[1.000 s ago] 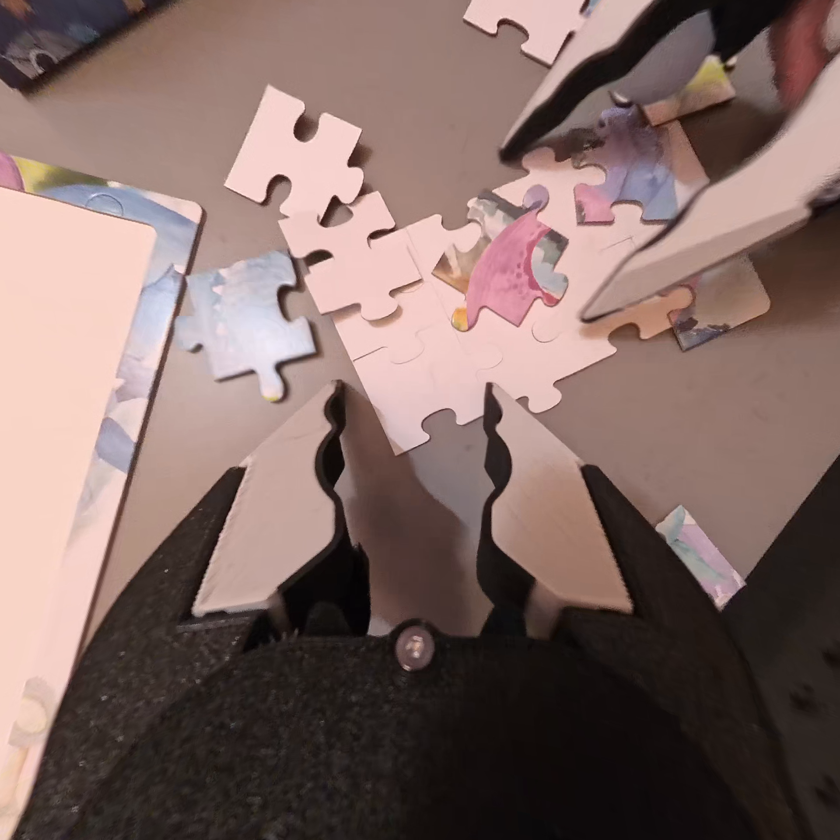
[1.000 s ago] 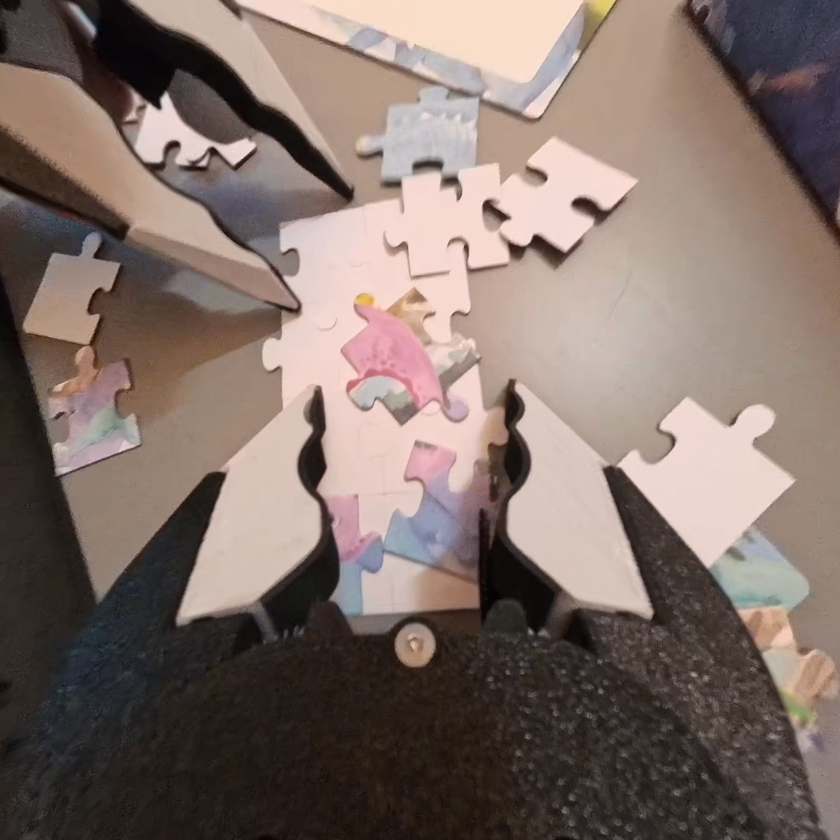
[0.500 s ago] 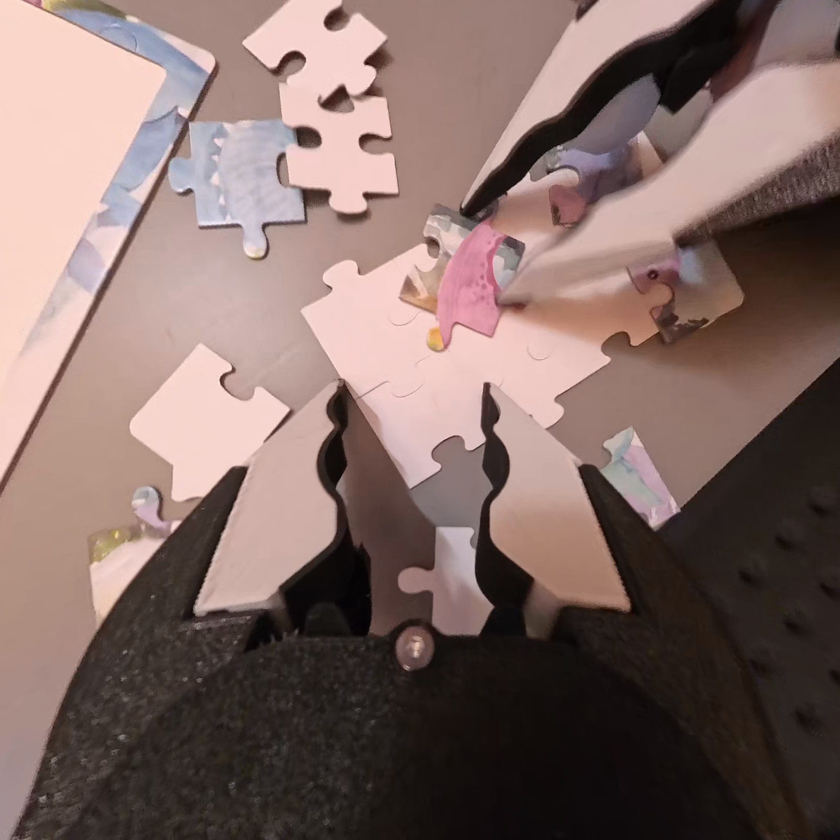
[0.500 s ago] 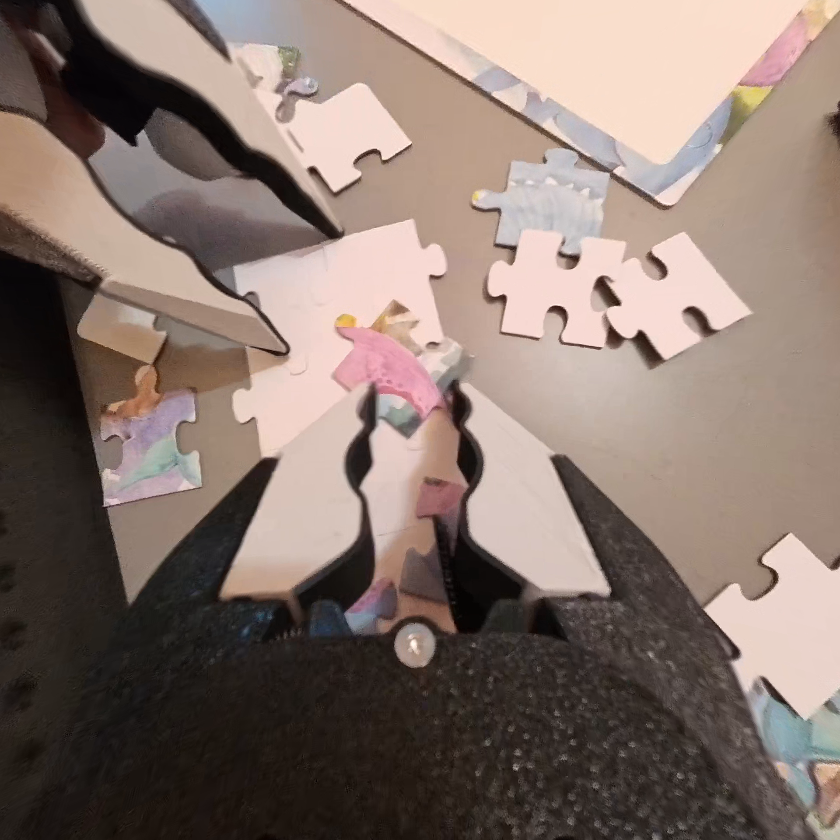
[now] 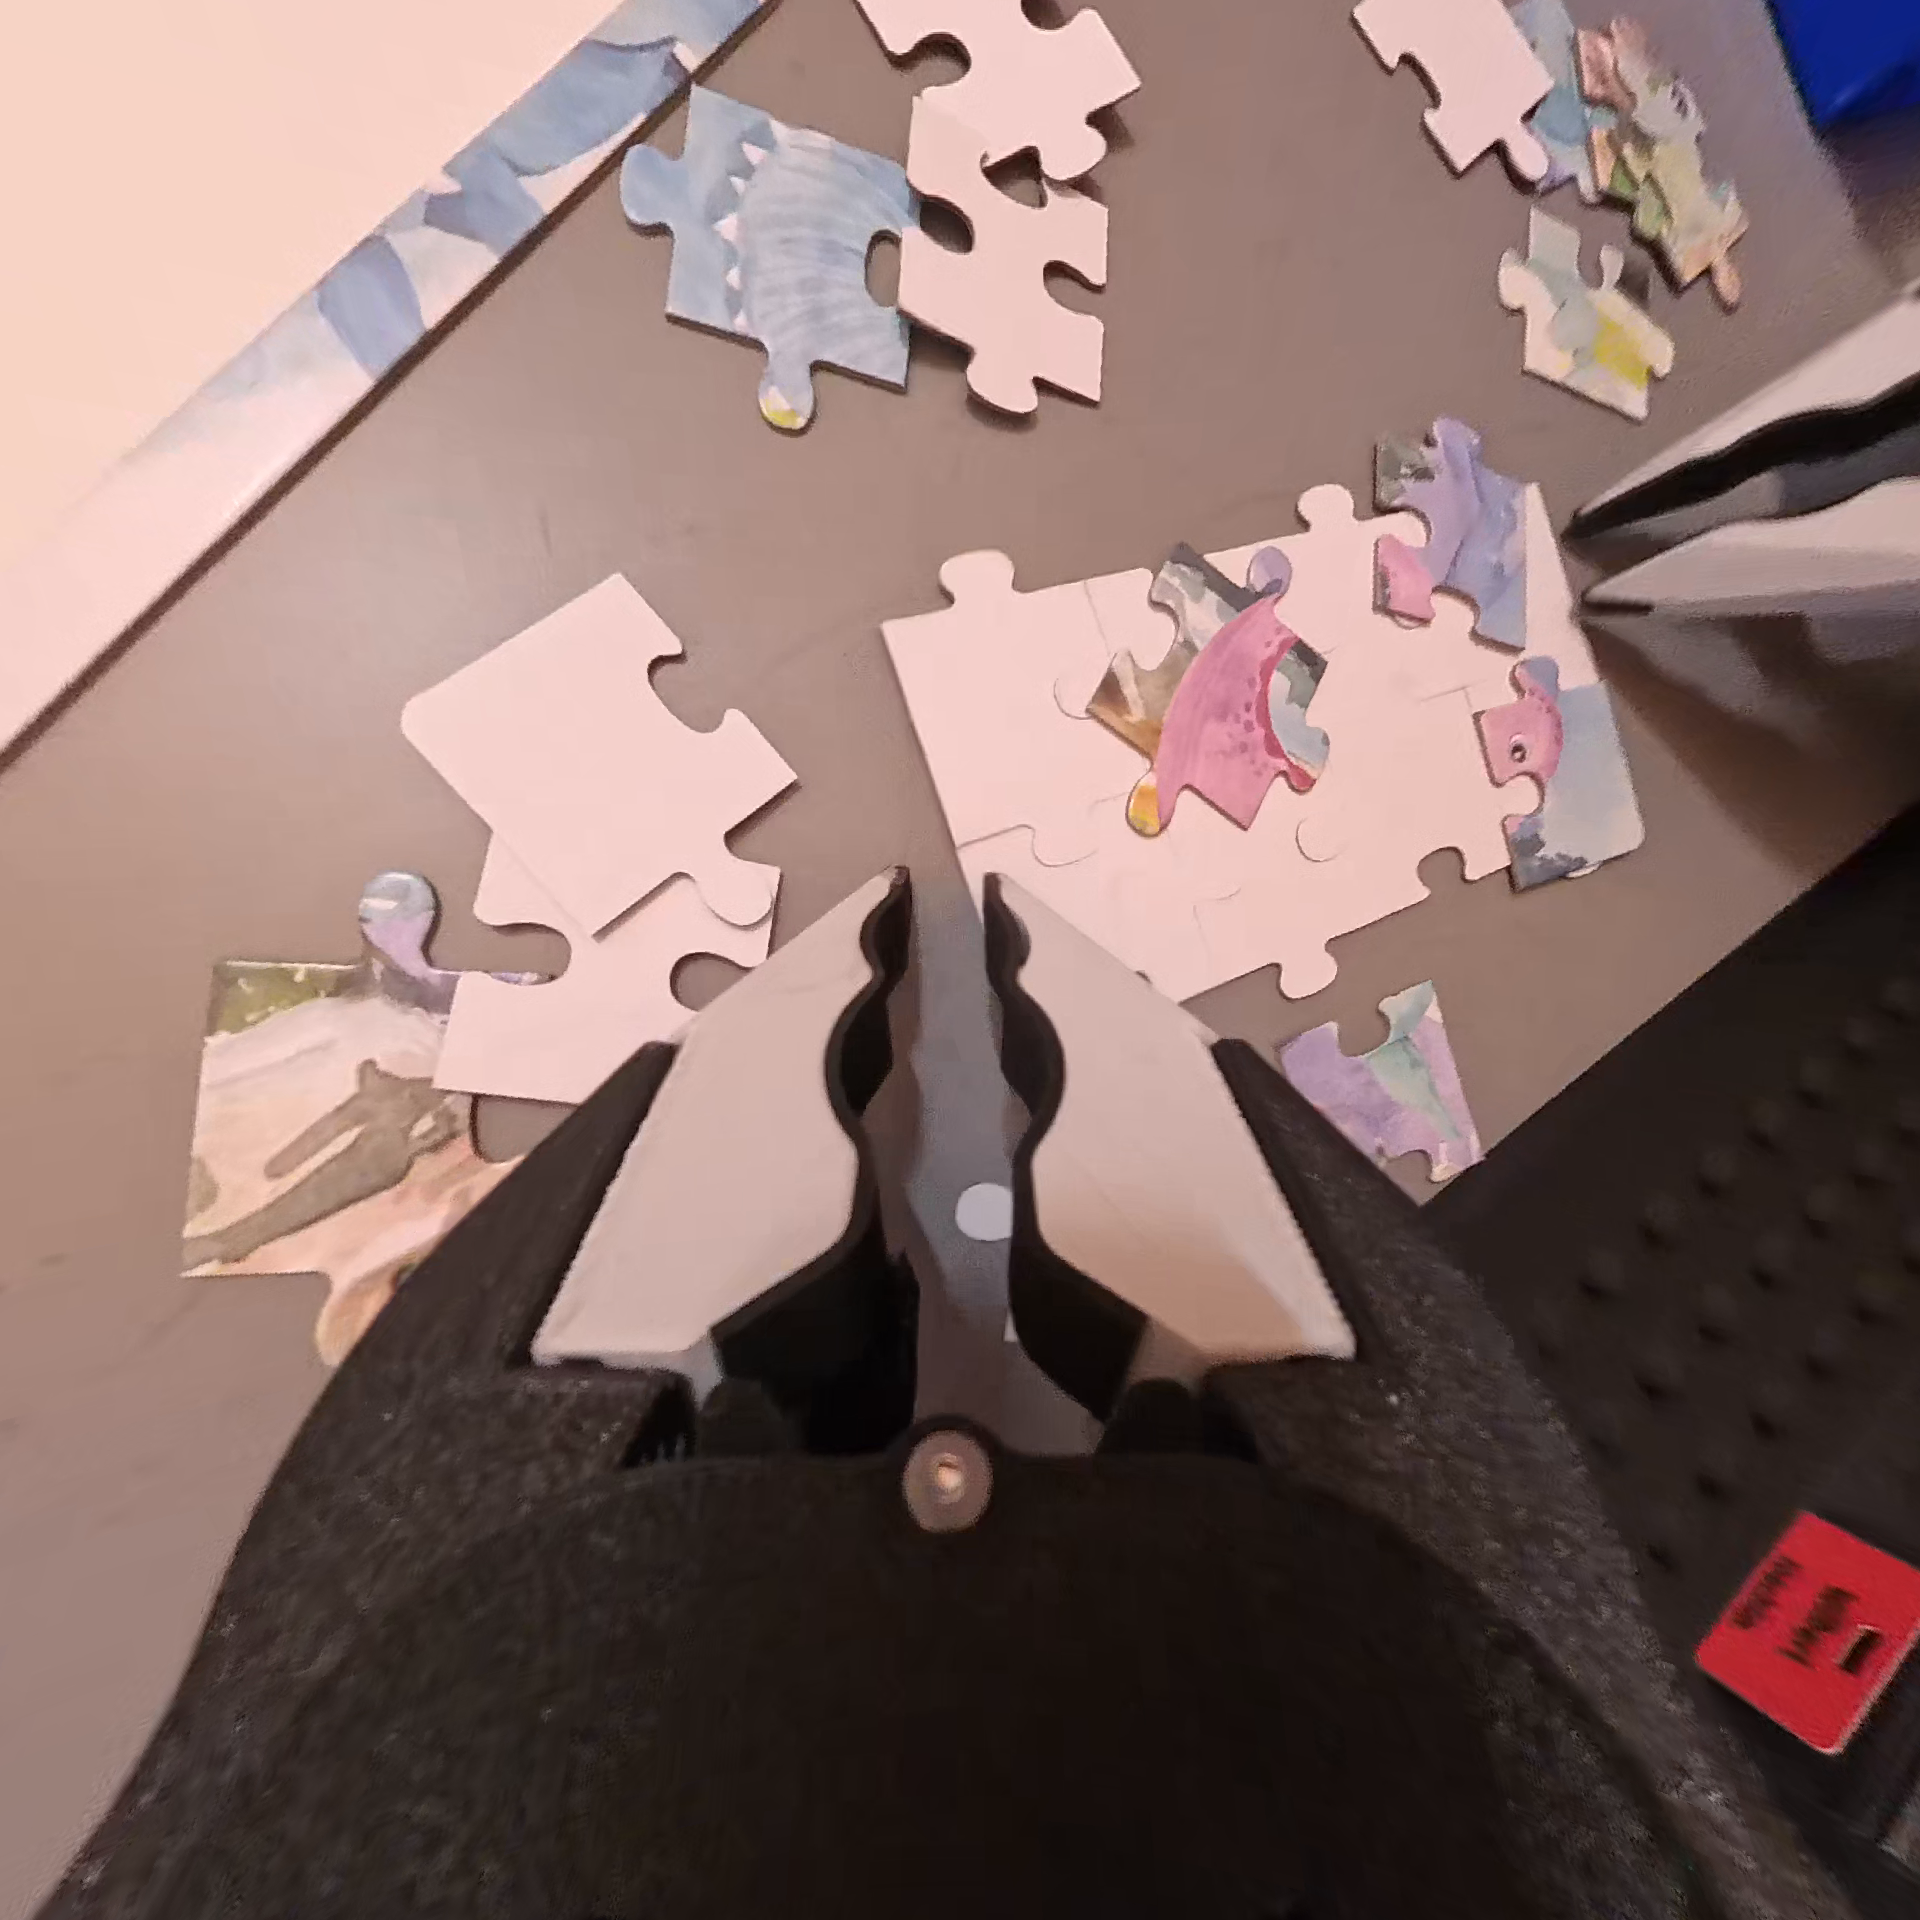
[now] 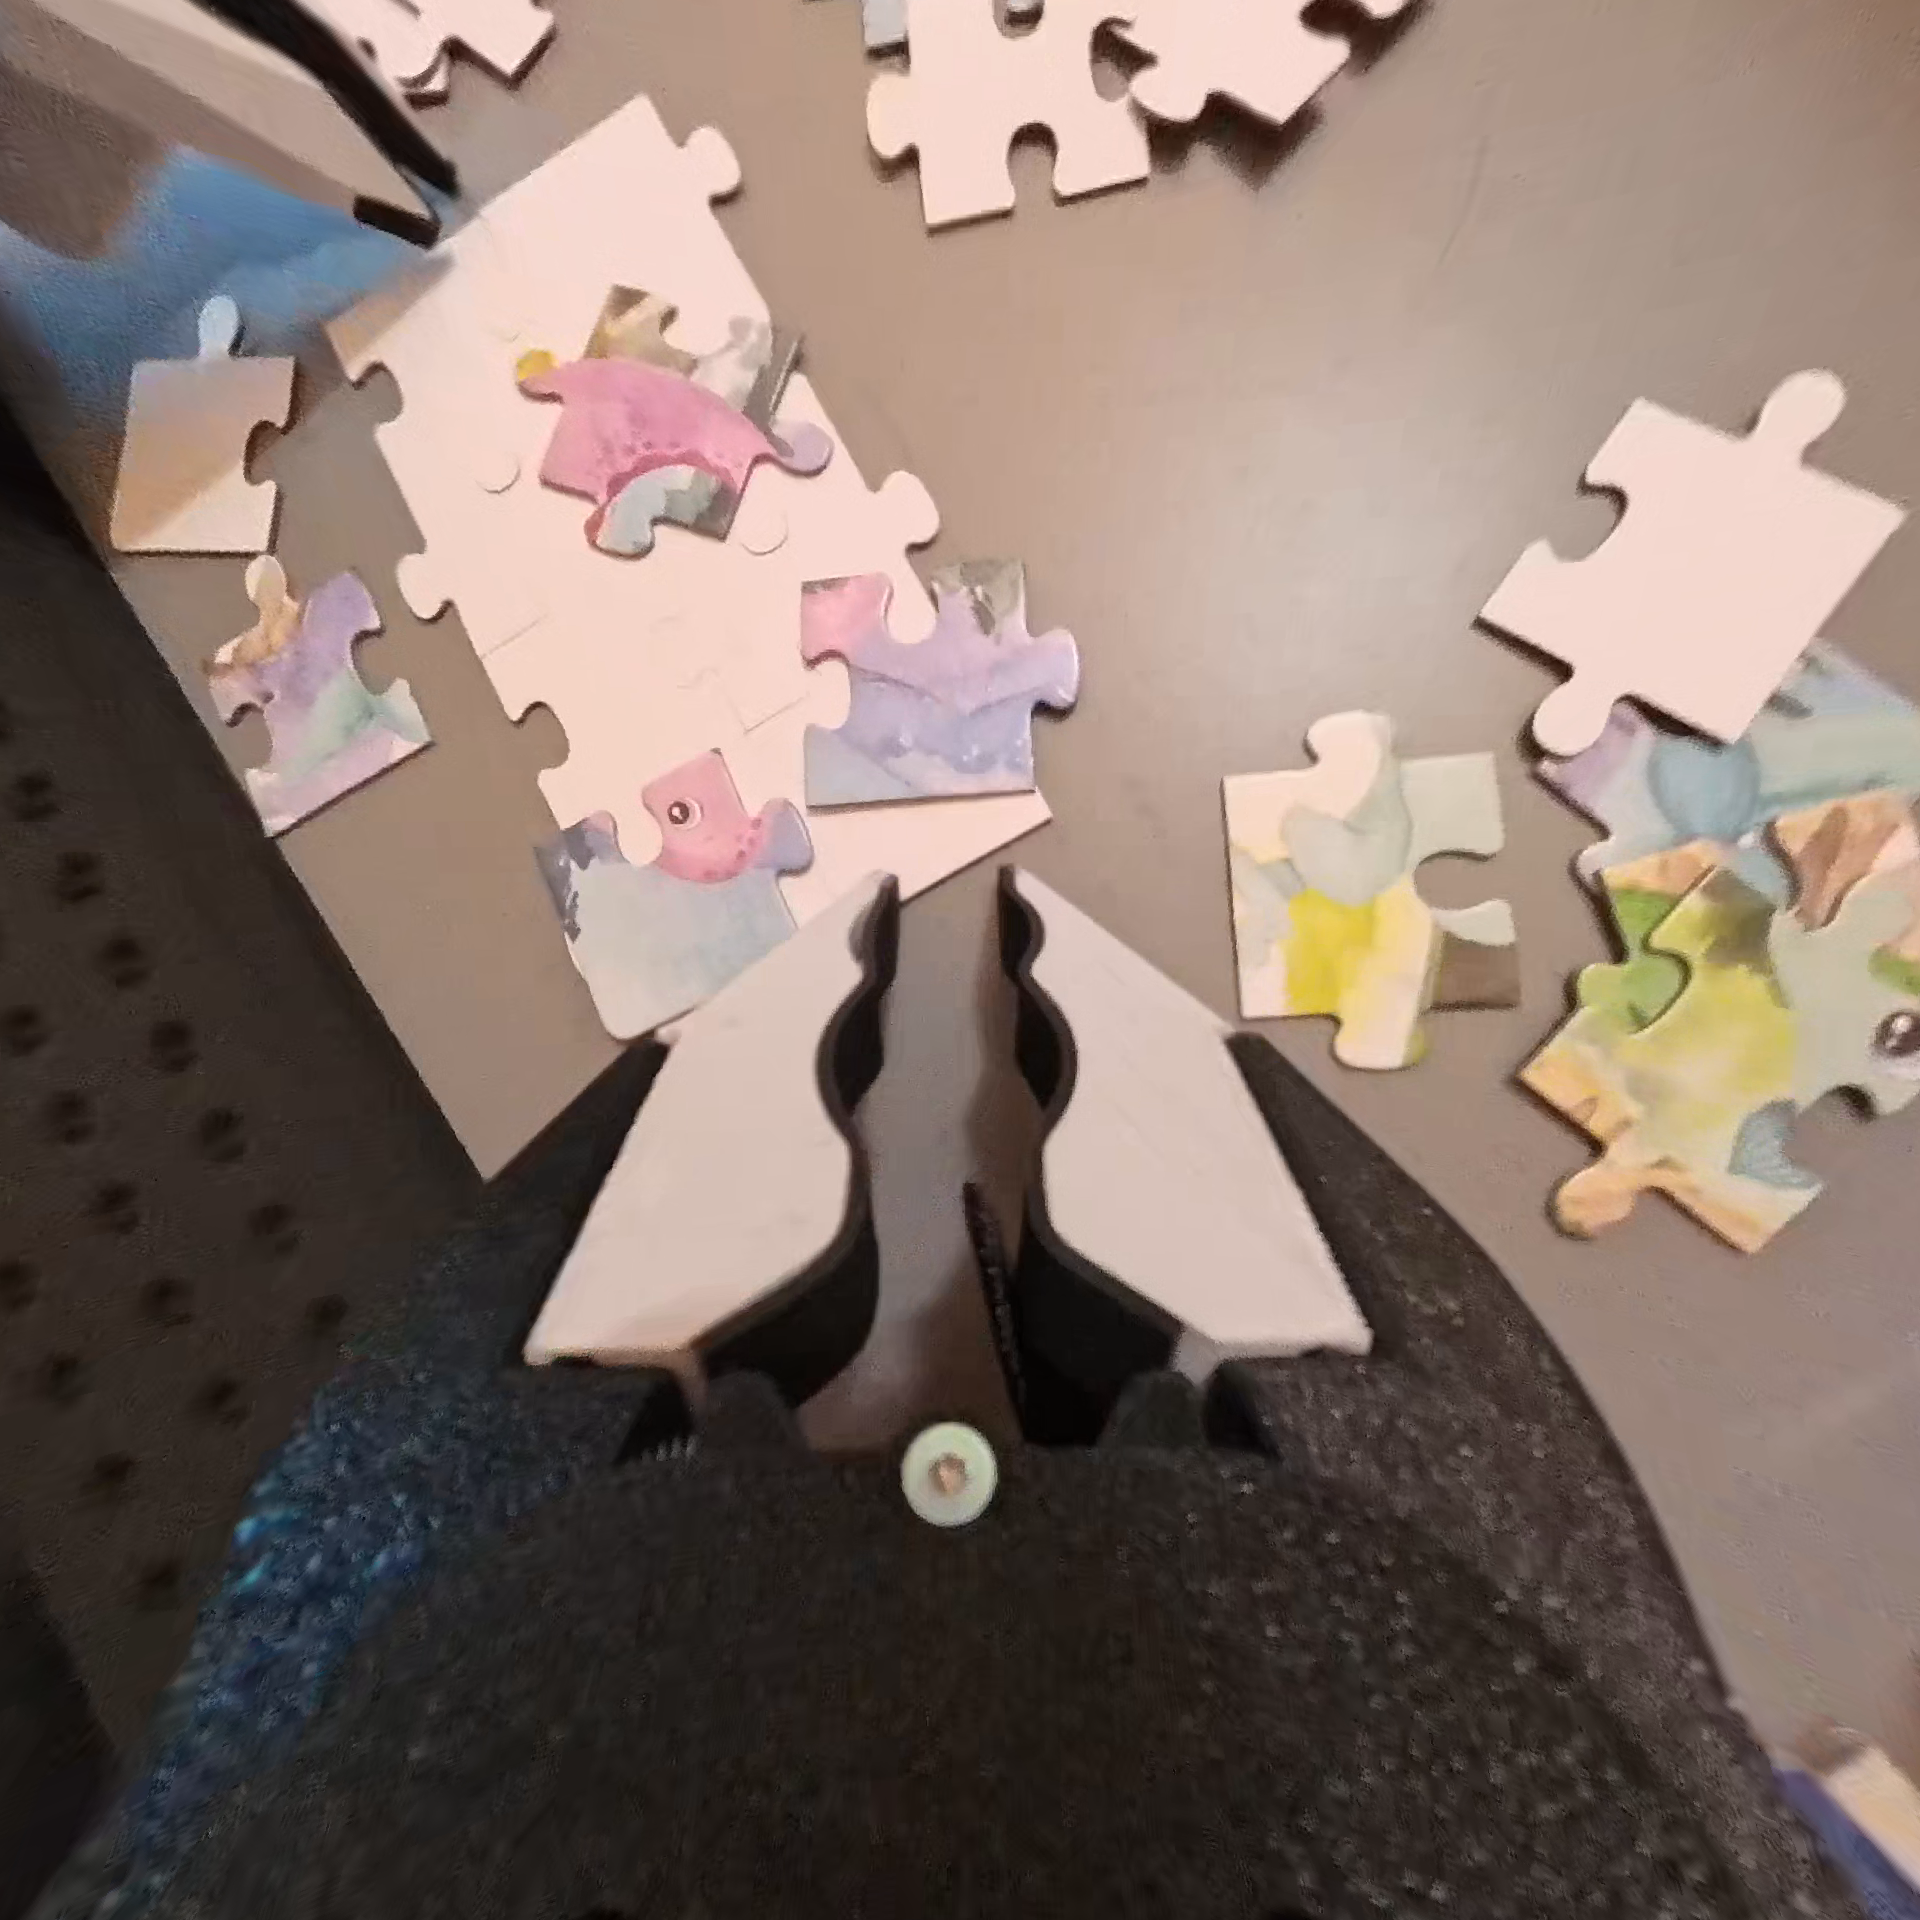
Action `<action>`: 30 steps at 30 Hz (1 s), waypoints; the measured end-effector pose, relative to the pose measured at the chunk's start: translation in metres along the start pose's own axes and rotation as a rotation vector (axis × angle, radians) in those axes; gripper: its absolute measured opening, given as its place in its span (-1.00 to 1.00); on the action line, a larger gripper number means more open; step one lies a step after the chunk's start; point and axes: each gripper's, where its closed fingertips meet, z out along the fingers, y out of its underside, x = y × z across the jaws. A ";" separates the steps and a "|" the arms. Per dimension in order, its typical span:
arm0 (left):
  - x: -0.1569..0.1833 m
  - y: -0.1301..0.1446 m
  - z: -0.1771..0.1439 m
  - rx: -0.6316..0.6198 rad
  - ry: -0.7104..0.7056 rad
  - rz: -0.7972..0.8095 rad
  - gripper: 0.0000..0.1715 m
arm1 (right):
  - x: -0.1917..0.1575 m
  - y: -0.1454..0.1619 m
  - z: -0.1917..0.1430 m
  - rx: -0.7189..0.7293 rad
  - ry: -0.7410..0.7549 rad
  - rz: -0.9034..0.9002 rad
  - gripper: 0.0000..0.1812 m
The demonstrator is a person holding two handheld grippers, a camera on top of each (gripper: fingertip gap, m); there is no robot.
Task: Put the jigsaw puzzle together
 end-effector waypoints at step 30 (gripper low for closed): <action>0.044 0.009 0.003 -0.079 0.173 0.293 -0.02 | -0.093 -0.029 -0.022 0.135 -0.367 -0.024 -0.26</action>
